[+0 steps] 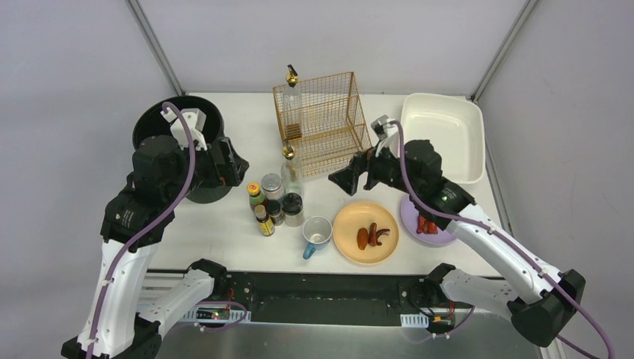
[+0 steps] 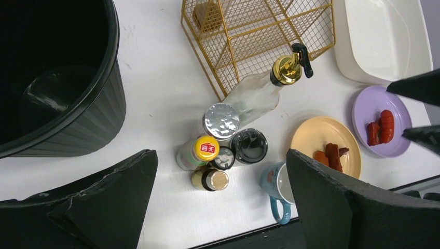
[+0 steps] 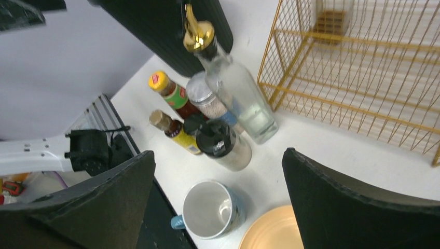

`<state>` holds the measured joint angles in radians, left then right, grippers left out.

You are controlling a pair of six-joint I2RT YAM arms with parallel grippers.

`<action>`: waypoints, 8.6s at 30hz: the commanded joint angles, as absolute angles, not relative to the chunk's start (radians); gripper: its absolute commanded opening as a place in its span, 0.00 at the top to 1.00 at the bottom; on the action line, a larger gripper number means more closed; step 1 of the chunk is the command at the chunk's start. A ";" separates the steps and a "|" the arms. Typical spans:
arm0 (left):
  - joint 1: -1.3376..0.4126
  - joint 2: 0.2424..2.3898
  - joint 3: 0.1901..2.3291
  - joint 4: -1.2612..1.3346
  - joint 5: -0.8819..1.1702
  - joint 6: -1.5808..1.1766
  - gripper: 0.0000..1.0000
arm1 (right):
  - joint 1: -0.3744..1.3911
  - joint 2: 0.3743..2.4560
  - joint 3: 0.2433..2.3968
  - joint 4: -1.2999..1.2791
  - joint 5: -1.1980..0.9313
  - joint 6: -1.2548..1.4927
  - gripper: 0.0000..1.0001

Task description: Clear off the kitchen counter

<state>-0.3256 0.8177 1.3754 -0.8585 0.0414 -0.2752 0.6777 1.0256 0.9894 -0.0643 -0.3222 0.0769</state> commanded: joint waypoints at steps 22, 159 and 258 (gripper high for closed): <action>-0.319 0.808 1.344 -0.820 -0.027 -0.308 0.00 | 0.956 1.353 1.015 0.409 0.122 -0.057 0.09; -0.319 0.842 1.304 -0.801 -0.012 -0.251 0.01 | 0.411 2.210 2.310 0.638 -0.525 -0.062 1.00; -0.319 0.766 1.252 -0.801 0.030 -0.321 0.00 | 0.796 0.946 0.940 -0.216 -0.174 0.064 0.24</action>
